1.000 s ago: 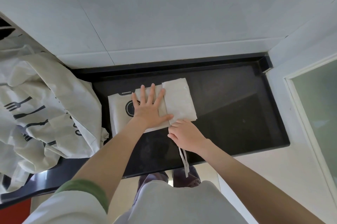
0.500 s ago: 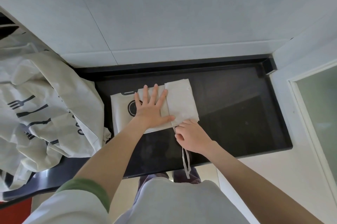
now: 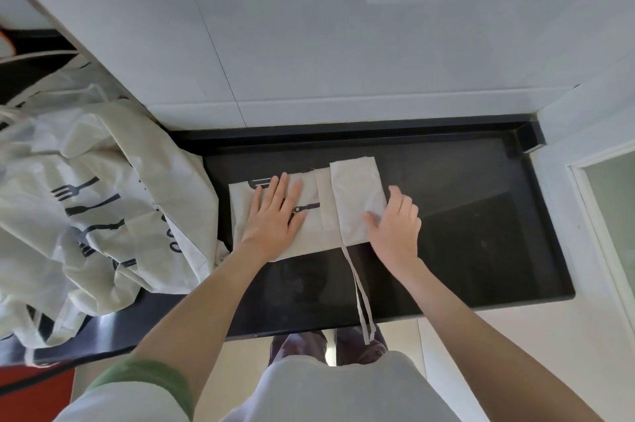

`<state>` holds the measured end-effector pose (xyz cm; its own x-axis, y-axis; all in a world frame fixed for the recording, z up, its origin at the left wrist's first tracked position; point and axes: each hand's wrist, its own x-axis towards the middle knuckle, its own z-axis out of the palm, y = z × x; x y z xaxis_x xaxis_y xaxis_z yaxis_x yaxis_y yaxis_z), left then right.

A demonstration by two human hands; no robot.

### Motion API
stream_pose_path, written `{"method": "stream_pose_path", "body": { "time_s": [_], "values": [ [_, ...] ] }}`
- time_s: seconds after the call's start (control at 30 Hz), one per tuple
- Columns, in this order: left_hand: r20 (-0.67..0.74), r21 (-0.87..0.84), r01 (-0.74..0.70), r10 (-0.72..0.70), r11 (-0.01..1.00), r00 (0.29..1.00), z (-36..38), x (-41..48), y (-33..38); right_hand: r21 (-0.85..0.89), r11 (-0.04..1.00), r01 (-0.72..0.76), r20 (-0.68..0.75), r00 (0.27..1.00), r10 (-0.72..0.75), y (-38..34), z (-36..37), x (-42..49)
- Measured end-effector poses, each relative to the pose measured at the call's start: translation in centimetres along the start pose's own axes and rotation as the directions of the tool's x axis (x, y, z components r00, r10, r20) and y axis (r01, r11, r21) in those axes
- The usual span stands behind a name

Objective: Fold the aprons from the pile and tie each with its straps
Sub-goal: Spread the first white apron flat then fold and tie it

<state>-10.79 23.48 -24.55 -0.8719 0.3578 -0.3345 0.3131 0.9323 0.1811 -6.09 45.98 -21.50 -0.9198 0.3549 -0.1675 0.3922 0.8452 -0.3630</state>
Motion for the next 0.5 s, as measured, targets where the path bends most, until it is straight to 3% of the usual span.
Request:
{"method": "stream_pose_path", "body": {
  "time_s": [0.07, 0.2, 0.27, 0.33, 0.4, 0.43, 0.5],
  "values": [
    [-0.050, 0.046, -0.043, 0.046, 0.998, 0.998, 0.2, -0.1, 0.3, 0.063, 0.992, -0.112, 0.143, 0.984, 0.102, -0.1, -0.3, 0.8],
    [-0.174, 0.115, -0.379, 0.394, 0.918, 0.902, -0.4, 0.2, 2.2, 0.183, 0.939, -0.292, 0.339, 0.915, 0.218, -0.4, -1.0, 2.6],
    [-0.124, 0.094, -0.441, 0.450, 0.893, 0.884, -1.1, 0.5, 3.1, 0.197, 0.932, -0.306, 0.396, 0.894, 0.210, -0.8, -1.5, 3.2],
    [-0.020, -0.063, -0.397, 0.397, 0.916, 0.918, -1.3, 0.7, 3.8, 0.233, 0.934, -0.270, 0.411, 0.898, 0.157, -1.5, -2.1, 3.2],
    [-0.046, -0.398, -0.233, 0.235, 0.887, 0.971, -1.7, 1.0, 4.7, 0.327, 0.919, -0.218, 0.418, 0.906, 0.066, -2.4, -2.6, 2.7],
    [-0.022, -0.576, -0.116, 0.127, 0.809, 0.992, -2.3, 1.0, 5.0, 0.394, 0.896, -0.206, 0.441, 0.898, 0.013, -2.7, -2.8, 2.3],
    [0.117, -0.848, 0.118, -0.034, 0.516, 0.993, -3.6, 1.2, 5.7, 0.539, 0.815, -0.214, 0.494, 0.864, -0.099, -3.3, -2.9, 1.4]
  ]
}}
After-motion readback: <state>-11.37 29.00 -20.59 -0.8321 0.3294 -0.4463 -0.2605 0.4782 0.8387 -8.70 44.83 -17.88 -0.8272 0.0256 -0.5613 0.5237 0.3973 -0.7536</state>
